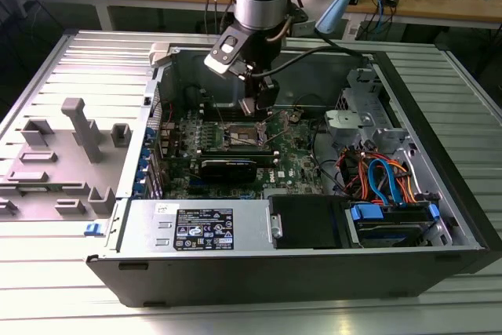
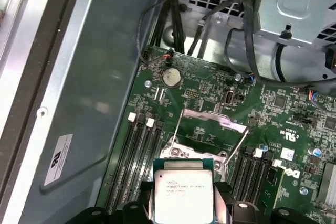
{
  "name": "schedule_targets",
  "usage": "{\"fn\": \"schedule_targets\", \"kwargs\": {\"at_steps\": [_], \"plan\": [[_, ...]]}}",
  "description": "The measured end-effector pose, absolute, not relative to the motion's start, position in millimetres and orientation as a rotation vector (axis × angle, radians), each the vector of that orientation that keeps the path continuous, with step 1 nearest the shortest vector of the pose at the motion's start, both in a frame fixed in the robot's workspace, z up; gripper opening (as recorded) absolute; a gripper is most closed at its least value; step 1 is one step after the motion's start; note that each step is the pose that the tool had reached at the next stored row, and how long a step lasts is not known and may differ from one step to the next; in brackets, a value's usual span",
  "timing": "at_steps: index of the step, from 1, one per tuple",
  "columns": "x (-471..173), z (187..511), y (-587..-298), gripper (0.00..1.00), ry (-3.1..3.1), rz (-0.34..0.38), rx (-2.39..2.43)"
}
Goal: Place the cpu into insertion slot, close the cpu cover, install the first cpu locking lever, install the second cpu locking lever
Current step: 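Place the cpu into insertion slot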
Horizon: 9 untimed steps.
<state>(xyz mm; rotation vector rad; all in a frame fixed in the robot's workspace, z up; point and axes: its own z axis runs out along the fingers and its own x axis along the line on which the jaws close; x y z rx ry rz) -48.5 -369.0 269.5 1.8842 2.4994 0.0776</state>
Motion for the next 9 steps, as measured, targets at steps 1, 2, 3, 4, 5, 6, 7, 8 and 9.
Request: {"fn": "schedule_targets", "kwargs": {"at_steps": [1,2,3,4,5,6,7,8,9], "plan": [[-48.6,269.4,-369.0,0.54,2.488,0.077,1.899],[-48.6,269.2,-369.0,0.54,2.479,0.077,1.911],[-48.6,269.1,-369.0,0.54,2.471,0.077,1.92],[-48.6,268.8,-369.0,0.54,2.459,0.076,1.936],[-48.6,268.7,-369.0,0.54,2.451,0.076,1.947],[-48.6,268.4,-369.0,0.54,2.441,0.076,1.959],[-48.6,268.3,-369.0,0.54,2.436,0.076,1.965],[-48.6,268.2,-369.0,0.54,2.432,0.075,1.97],[-48.6,268.2,-369.0,0.54,2.431,0.075,1.972]]}}
